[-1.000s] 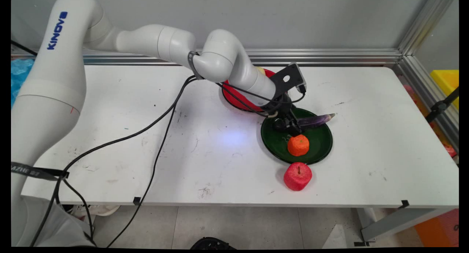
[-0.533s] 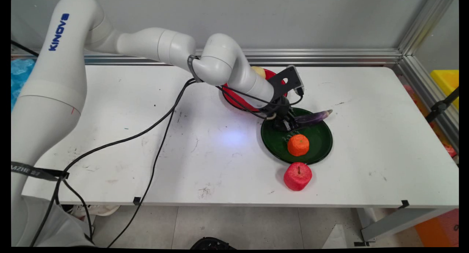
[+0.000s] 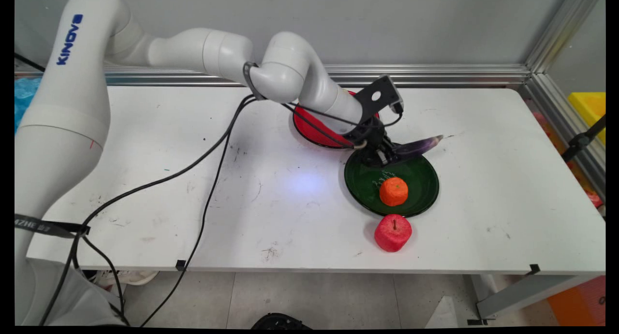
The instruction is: Place the picked object on the red plate
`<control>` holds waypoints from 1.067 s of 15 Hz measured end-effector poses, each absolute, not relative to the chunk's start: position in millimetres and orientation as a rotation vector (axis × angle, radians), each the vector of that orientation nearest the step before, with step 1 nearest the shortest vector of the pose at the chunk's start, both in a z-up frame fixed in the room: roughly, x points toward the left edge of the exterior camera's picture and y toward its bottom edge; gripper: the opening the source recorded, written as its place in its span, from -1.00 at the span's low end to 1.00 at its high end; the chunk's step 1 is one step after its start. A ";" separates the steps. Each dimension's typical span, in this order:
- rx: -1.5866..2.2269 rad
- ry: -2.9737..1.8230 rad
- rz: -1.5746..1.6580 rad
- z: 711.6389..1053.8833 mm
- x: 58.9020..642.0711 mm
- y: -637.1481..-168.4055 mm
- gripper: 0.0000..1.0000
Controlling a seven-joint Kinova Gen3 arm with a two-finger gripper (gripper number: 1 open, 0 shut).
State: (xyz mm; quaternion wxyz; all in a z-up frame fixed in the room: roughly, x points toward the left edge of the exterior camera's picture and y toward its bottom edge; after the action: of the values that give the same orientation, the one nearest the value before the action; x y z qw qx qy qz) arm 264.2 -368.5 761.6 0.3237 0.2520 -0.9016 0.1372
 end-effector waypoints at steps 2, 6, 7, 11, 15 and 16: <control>0.662 -2.349 0.361 775.6 265.8 -371.2 -1.00; 0.665 -2.342 0.381 797.9 280.8 -377.8 -1.00; 0.668 -2.342 0.388 802.2 287.1 -379.9 -1.00; 0.687 -2.355 0.415 810.7 315.2 -387.1 -1.00; 0.703 -2.370 0.446 809.1 344.7 -396.4 -1.00; 0.706 -2.373 0.454 807.6 350.7 -399.0 -1.00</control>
State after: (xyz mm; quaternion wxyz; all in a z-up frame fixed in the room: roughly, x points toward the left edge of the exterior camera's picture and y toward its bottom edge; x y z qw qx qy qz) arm 350.7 -399.0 807.6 0.3073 0.2668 -0.8972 0.1715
